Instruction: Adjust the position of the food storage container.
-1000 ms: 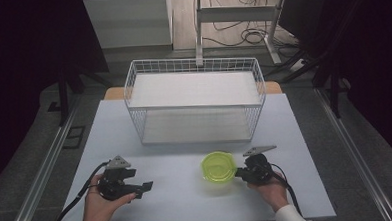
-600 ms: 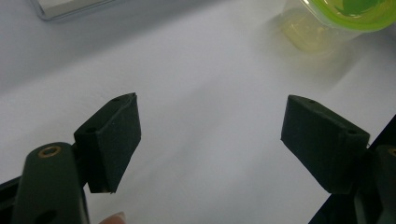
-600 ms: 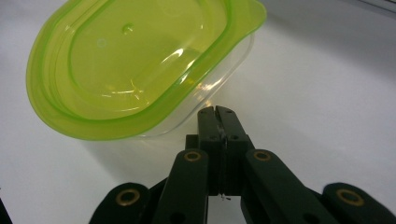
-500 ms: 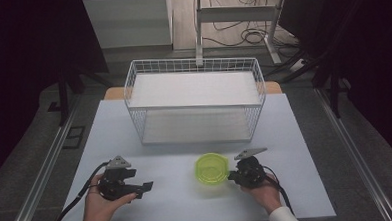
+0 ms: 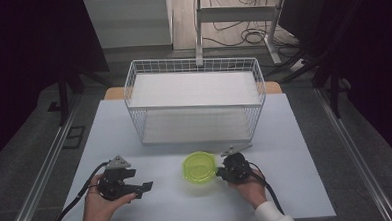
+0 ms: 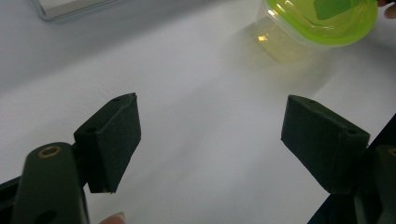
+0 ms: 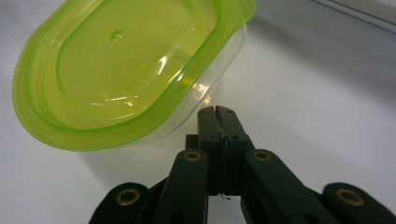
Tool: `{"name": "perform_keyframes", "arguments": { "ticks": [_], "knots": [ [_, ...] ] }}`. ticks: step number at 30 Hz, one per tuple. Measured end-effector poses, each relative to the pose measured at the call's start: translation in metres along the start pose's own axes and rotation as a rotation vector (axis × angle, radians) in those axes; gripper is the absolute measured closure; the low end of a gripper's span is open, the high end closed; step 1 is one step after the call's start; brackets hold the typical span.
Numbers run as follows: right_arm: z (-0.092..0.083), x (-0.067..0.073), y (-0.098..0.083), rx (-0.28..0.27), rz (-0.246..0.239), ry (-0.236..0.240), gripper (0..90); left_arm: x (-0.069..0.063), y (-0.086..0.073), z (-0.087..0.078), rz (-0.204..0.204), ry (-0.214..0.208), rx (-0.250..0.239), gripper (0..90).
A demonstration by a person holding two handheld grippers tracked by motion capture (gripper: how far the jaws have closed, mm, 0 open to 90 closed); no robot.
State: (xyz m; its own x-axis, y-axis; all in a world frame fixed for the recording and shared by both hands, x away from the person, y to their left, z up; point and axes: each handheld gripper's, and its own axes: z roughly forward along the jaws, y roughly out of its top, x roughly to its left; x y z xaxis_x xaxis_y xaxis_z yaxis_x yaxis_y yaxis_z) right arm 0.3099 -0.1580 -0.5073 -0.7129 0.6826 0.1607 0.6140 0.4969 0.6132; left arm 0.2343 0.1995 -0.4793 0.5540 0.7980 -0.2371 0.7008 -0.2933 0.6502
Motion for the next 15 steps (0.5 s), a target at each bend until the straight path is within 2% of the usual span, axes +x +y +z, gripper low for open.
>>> {"name": "perform_keyframes", "arguments": {
  "ticks": [11,14,15],
  "knots": [
    [0.0,0.003,0.001,0.004,-0.01,0.01,88.7,0.0,0.0,0.0,-0.006,0.001,-0.001,19.8],
    [-0.004,0.001,-0.001,-0.001,-0.01,0.004,88.6,0.0,0.0,-0.001,-0.006,0.003,-0.007,19.9],
    [-0.011,-0.004,-0.003,-0.017,0.003,-0.007,88.6,0.001,0.0,-0.002,-0.004,0.004,-0.006,20.1]
  ]
}}
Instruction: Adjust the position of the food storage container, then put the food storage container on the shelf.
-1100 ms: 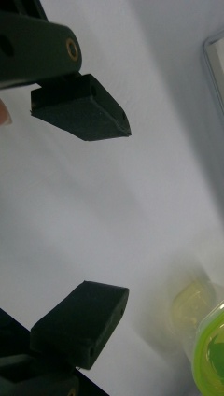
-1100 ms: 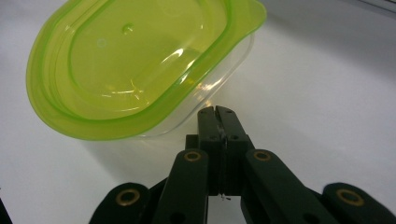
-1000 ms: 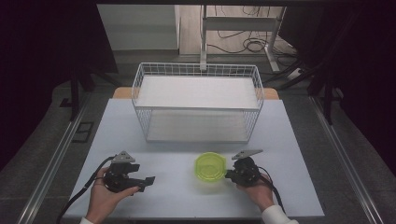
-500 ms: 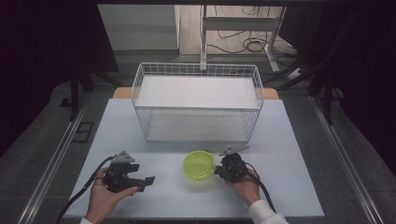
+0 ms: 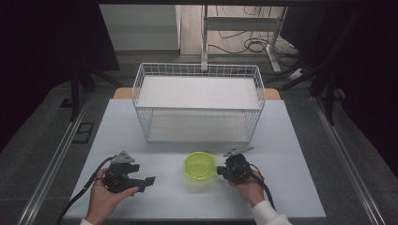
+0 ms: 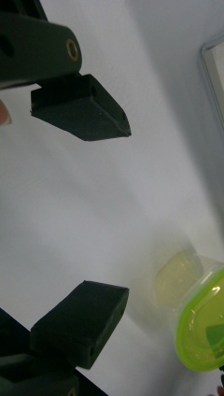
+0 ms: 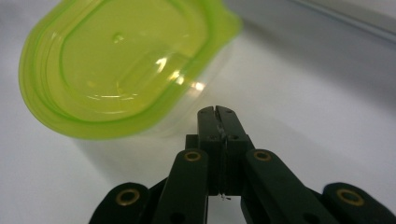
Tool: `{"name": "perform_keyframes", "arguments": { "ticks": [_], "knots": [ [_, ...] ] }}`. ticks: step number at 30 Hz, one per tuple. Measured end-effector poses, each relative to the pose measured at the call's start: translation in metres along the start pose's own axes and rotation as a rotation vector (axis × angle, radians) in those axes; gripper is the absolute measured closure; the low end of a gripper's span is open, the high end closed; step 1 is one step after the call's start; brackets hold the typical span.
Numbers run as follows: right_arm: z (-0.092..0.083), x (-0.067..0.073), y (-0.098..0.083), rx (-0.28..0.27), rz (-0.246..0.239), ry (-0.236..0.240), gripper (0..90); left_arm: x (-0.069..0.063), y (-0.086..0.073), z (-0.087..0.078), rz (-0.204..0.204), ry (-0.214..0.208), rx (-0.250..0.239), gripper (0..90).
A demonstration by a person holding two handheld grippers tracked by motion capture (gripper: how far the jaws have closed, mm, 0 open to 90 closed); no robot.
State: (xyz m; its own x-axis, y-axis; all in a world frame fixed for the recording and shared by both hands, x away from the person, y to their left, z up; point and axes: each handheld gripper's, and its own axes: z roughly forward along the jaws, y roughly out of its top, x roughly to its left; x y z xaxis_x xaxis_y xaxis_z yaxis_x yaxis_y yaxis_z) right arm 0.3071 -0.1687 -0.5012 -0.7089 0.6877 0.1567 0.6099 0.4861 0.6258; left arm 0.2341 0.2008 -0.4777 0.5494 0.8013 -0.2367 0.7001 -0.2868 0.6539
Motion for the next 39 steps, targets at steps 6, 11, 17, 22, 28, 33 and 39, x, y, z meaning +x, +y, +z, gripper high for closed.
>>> {"name": "perform_keyframes", "arguments": {
  "ticks": [6,11,17,22,28,33,39],
  "knots": [
    [-0.024,-0.011,-0.004,-0.06,0.04,-0.019,87.0,-0.002,0.001,-0.005,-0.031,-0.007,-0.047,22.2],
    [-0.054,-0.022,-0.011,-0.144,0.096,-0.026,53.4,-0.003,0.002,-0.006,-0.065,-0.061,-0.067,22.3],
    [-0.065,-0.031,-0.014,-0.19,0.141,0.024,37.9,-0.004,0.002,-0.006,-0.085,-0.083,-0.078,22.5],
    [-0.066,-0.03,-0.013,-0.217,0.147,0.037,28.0,-0.005,0.003,-0.006,-0.094,-0.091,-0.084,22.5],
    [-0.066,-0.028,-0.013,-0.227,0.164,0.069,22.9,-0.007,0.004,-0.005,-0.111,-0.108,-0.095,23.0],
    [-0.066,-0.028,-0.013,-0.219,0.165,0.075,21.7,-0.007,0.006,-0.004,-0.134,-0.131,-0.104,23.0],
    [-0.066,-0.027,-0.011,-0.219,0.152,0.086,21.5,-0.006,0.01,0.001,-0.176,-0.172,-0.111,23.8]
  ]
}}
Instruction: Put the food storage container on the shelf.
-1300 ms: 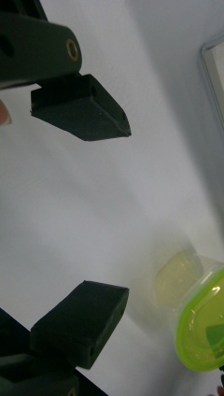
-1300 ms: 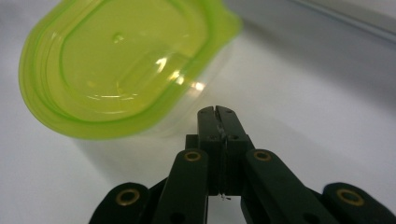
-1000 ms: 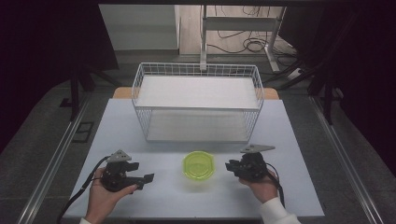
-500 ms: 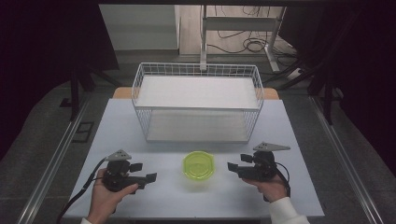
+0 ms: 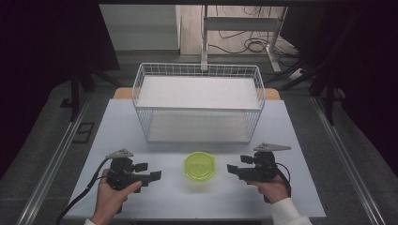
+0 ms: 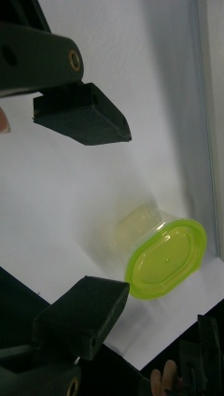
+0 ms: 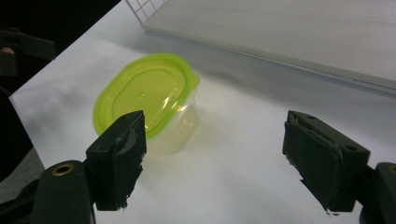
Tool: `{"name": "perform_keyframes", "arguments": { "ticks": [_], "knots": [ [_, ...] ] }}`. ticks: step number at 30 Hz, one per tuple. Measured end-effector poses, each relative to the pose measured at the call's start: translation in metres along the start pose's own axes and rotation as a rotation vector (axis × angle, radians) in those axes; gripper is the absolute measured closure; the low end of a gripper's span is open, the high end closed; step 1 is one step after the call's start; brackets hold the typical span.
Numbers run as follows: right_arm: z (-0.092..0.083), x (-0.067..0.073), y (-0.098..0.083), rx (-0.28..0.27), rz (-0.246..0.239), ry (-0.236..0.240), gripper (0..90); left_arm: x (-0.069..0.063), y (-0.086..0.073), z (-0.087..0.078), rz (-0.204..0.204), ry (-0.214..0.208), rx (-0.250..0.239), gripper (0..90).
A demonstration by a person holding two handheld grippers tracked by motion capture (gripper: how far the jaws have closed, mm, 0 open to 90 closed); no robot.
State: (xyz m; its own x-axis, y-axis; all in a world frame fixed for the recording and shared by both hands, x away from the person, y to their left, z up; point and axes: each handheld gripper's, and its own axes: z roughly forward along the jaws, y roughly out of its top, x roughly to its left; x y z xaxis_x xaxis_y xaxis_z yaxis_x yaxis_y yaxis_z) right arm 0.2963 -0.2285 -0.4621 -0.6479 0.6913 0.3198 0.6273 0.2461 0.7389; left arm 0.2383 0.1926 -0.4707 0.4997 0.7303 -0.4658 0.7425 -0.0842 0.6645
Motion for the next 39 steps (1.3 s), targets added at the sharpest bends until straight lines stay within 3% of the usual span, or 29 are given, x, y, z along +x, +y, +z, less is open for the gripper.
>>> {"name": "perform_keyframes", "arguments": {
  "ticks": [6,8,9,13,17,21,23,30,39],
  "knots": [
    [0.006,0.001,0.002,0.012,0.024,0.048,28.0,0.003,0.005,0.011,-0.072,-0.072,-0.002,25.9],
    [0.01,0.001,0.003,0.019,0.04,0.067,30.7,0.003,0.007,0.015,-0.072,-0.066,0.012,26.9],
    [0.011,0.001,0.003,0.021,0.045,0.074,31.7,0.001,0.008,0.018,-0.049,-0.043,0.026,26.9],
    [0.018,0.002,0.007,0.04,0.079,0.109,35.4,-0.008,0.013,0.031,-0.031,-0.071,0.058,28.2],
    [0.025,0.0,0.009,0.055,0.107,0.126,39.6,-0.008,0.016,0.041,-0.053,-0.09,0.075,33.1],
    [0.034,-0.001,0.01,0.084,0.129,0.139,43.2,-0.008,0.021,0.052,-0.099,-0.116,0.089,36.6],
    [0.039,0.0,0.011,0.097,0.14,0.148,45.3,-0.005,0.023,0.057,-0.153,-0.156,0.086,39.1],
    [0.051,-0.001,0.014,0.108,0.175,0.158,48.2,0.001,0.024,0.07,-0.216,-0.216,0.101,44.0],
    [0.06,-0.002,0.012,0.125,0.2,0.157,53.0,0.007,0.022,0.084,-0.263,-0.243,0.116,51.9]
  ]
}}
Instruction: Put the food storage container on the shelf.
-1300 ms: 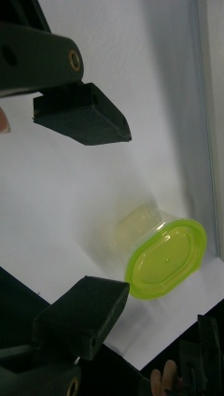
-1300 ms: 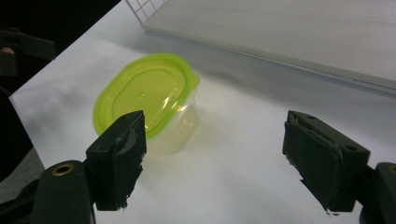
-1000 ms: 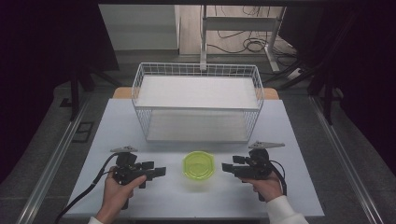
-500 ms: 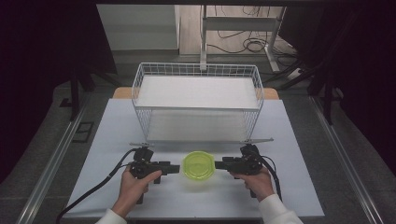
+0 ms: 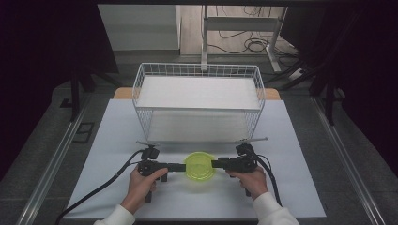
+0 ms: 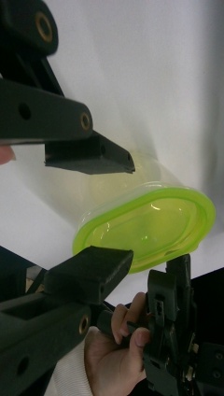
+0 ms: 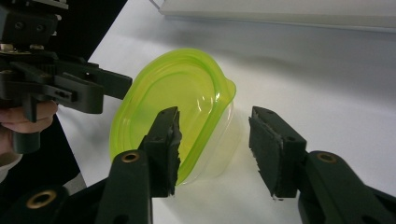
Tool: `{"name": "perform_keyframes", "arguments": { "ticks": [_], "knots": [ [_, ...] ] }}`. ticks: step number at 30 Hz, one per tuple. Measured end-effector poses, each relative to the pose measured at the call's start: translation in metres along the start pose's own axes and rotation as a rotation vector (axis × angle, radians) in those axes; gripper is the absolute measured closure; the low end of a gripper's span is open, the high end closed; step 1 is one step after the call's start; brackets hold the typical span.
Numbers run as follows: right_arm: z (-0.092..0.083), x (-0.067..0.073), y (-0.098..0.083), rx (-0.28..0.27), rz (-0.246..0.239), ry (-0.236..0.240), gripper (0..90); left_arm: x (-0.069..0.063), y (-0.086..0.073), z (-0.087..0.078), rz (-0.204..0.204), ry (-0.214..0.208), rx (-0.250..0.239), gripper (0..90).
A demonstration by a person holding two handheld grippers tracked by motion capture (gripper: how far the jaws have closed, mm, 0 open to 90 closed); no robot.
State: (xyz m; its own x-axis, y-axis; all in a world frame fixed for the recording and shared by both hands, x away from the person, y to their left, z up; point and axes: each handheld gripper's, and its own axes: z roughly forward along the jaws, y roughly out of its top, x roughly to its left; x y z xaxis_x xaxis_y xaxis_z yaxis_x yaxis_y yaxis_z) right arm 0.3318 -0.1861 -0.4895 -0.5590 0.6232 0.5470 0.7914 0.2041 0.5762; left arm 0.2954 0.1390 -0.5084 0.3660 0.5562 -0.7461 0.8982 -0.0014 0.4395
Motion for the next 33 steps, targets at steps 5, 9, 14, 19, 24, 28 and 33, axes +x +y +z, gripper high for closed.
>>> {"name": "perform_keyframes", "arguments": {
  "ticks": [5,9,14,19,24,28,33],
  "knots": [
    [0.003,-0.003,-0.002,0.015,0.024,0.02,59.6,0.003,0.0,0.004,-0.023,-0.023,0.004,59.1],
    [0.005,-0.006,-0.003,0.018,0.045,0.046,66.1,0.005,0.0,0.007,-0.041,-0.04,0.016,67.2],
    [0.006,-0.009,-0.005,0.02,0.098,0.103,74.2,0.006,-0.002,0.011,-0.07,-0.087,0.028,76.5],
    [0.003,-0.009,-0.006,0.01,0.101,0.113,79.4,0.003,-0.004,0.01,-0.072,-0.117,0.009,82.9],
    [-0.001,-0.006,-0.006,-0.005,0.099,0.124,79.7,-0.001,-0.003,0.005,-0.045,-0.134,-0.001,83.2],
    [-0.004,-0.003,-0.006,-0.013,0.098,0.132,79.7,-0.003,-0.003,0.003,-0.041,-0.139,-0.012,83.3],
    [-0.01,0.004,-0.004,-0.036,0.064,0.134,79.6,-0.008,-0.002,-0.002,-0.022,-0.153,-0.028,83.3]
  ]
}}
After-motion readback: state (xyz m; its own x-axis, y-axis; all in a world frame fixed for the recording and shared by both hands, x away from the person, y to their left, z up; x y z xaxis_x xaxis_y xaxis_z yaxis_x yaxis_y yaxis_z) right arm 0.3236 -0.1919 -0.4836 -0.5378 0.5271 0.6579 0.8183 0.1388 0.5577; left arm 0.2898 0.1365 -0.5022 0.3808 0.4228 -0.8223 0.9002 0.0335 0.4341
